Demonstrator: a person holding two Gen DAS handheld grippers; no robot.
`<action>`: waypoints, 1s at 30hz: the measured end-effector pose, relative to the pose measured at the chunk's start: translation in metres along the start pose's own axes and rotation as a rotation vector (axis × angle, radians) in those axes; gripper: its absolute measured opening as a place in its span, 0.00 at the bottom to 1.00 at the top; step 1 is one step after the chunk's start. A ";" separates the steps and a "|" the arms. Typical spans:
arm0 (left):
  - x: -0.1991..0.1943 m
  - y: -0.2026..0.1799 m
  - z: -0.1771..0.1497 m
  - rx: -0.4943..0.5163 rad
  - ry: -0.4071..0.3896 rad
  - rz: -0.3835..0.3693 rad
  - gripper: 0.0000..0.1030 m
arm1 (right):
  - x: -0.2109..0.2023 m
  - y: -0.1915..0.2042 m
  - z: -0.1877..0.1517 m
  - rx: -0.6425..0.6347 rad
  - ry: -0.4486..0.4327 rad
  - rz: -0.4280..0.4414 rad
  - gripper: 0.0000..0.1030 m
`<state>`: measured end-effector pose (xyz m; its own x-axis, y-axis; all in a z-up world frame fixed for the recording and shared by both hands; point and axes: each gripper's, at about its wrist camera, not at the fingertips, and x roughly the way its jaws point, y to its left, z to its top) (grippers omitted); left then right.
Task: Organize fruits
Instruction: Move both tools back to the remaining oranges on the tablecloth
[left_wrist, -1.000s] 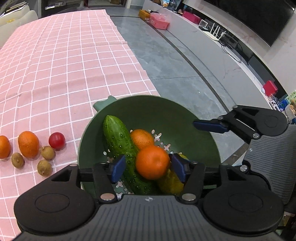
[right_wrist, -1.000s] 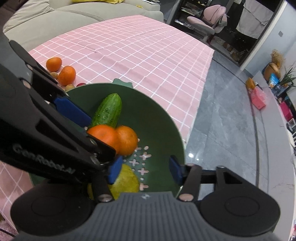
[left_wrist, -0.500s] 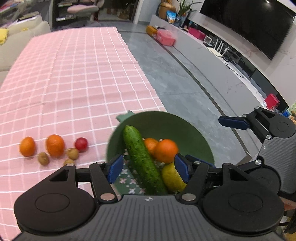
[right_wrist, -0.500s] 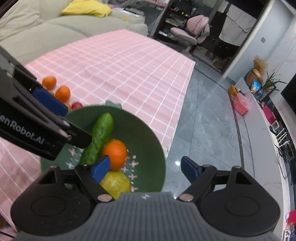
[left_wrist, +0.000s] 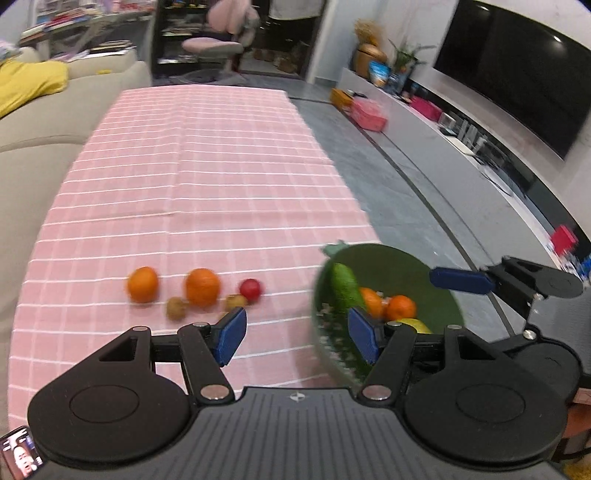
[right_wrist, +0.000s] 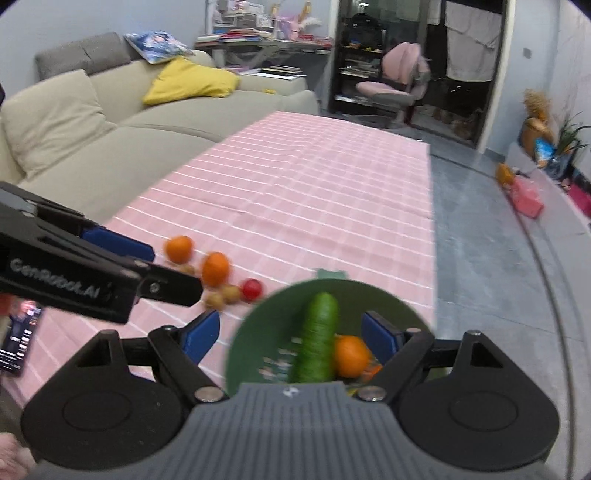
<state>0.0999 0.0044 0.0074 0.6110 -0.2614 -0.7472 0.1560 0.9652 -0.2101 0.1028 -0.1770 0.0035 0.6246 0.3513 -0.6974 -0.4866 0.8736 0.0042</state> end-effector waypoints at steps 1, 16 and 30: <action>-0.001 0.007 -0.001 -0.011 -0.005 0.012 0.72 | 0.002 0.004 0.001 -0.003 0.001 0.012 0.78; 0.012 0.091 -0.020 -0.175 -0.033 0.053 0.70 | 0.061 0.046 0.029 -0.033 0.064 0.087 0.59; 0.055 0.136 -0.017 -0.299 -0.030 0.069 0.54 | 0.137 0.060 0.051 -0.042 0.156 0.110 0.47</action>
<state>0.1418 0.1209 -0.0730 0.6356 -0.1905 -0.7481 -0.1192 0.9332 -0.3389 0.1901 -0.0589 -0.0552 0.4654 0.3849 -0.7971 -0.5738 0.8168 0.0594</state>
